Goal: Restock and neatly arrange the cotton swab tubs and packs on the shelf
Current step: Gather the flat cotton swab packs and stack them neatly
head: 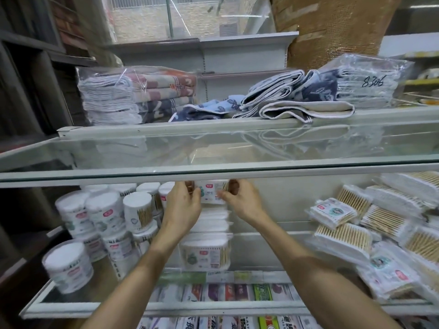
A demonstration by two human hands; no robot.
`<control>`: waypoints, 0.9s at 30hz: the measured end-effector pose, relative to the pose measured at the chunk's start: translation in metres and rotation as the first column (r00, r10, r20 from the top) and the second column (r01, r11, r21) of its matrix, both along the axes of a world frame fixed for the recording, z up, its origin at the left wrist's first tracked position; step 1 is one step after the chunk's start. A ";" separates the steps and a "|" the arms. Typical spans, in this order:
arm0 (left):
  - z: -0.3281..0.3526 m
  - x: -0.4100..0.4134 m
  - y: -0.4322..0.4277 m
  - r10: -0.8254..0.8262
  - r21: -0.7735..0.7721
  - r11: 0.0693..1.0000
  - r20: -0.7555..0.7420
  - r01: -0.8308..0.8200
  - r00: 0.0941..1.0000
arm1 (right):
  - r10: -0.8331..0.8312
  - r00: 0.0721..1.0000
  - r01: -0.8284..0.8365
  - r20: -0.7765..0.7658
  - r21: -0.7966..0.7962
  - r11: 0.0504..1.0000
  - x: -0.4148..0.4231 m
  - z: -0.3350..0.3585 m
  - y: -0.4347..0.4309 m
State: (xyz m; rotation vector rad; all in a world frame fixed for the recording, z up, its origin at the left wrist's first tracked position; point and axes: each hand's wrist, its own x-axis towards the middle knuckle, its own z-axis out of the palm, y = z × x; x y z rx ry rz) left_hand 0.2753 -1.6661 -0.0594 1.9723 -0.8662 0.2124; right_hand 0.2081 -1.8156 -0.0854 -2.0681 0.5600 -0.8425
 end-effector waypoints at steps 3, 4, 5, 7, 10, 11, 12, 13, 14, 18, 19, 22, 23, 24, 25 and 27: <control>-0.007 0.000 0.003 -0.029 0.083 0.996 0.080 0.023 0.996 | -0.001 1.000 0.001 -0.014 -0.005 1.000 0.002 -0.006 0.000; -0.009 0.000 0.004 -0.047 0.122 0.992 0.112 0.034 0.993 | -0.001 1.000 0.001 -0.016 -0.012 1.000 0.002 -0.008 0.000; -0.011 0.000 0.005 -0.062 0.147 0.988 0.131 0.043 0.989 | 0.004 1.000 -0.005 -0.013 -0.012 1.000 0.001 -0.008 0.000; -0.013 -0.001 0.006 -0.078 0.152 0.987 0.142 0.056 0.987 | 0.009 1.000 -0.009 -0.010 -0.006 1.000 0.000 -0.008 0.000; -0.012 -0.003 0.011 -0.066 0.134 0.990 0.140 0.048 0.988 | 0.013 1.000 -0.013 0.003 0.036 0.999 -0.007 -0.003 0.002; -0.011 -0.005 0.014 -0.060 0.123 0.992 0.149 0.042 0.987 | 0.017 1.000 -0.018 0.010 0.055 0.998 -0.011 -0.002 0.002; -0.011 -0.006 0.017 -0.055 0.111 0.993 0.163 0.037 0.985 | 0.020 1.000 -0.021 0.014 0.064 0.998 -0.016 0.000 0.001; -0.011 -0.008 0.019 -0.052 0.089 0.995 0.189 0.036 0.981 | 0.020 1.000 -0.021 0.016 0.064 0.998 -0.023 0.002 0.001; -0.011 -0.010 0.021 -0.054 0.058 0.997 0.221 0.042 0.974 | 0.014 1.000 -0.015 0.016 0.060 0.998 -0.029 0.003 0.001; -0.014 -0.030 0.013 -0.135 -0.138 0.976 0.229 0.169 0.964 | -0.033 0.998 0.031 0.047 0.045 0.999 -0.055 0.002 -0.004; -0.015 -0.040 0.009 -0.186 -0.194 0.957 0.153 0.214 0.971 | -0.037 0.996 0.031 0.077 0.071 0.997 -0.062 0.000 -0.006; -0.019 -0.072 -0.007 -0.426 -0.374 0.859 -0.140 0.350 0.894 | -0.035 0.972 -0.024 0.231 0.248 0.968 -0.091 -0.005 -0.014; -0.022 -0.081 -0.012 -0.506 -0.441 0.812 -0.203 0.383 0.838 | -0.039 0.959 -0.048 0.281 0.297 0.954 -0.104 -0.006 -0.016; -0.026 -0.089 -0.018 -0.571 -0.501 0.767 -0.248 0.401 0.783 | -0.053 0.948 -0.055 0.315 0.326 0.944 -0.117 -0.007 -0.017; -0.030 -0.096 -0.024 -0.614 -0.538 0.737 -0.279 0.410 0.738 | -0.073 0.940 -0.047 0.332 0.340 0.939 -0.130 -0.007 -0.018; -0.040 -0.107 -0.036 -0.643 -0.535 0.727 -0.312 0.430 0.699 | -0.097 0.930 -0.037 0.355 0.351 0.936 -0.155 -0.010 -0.021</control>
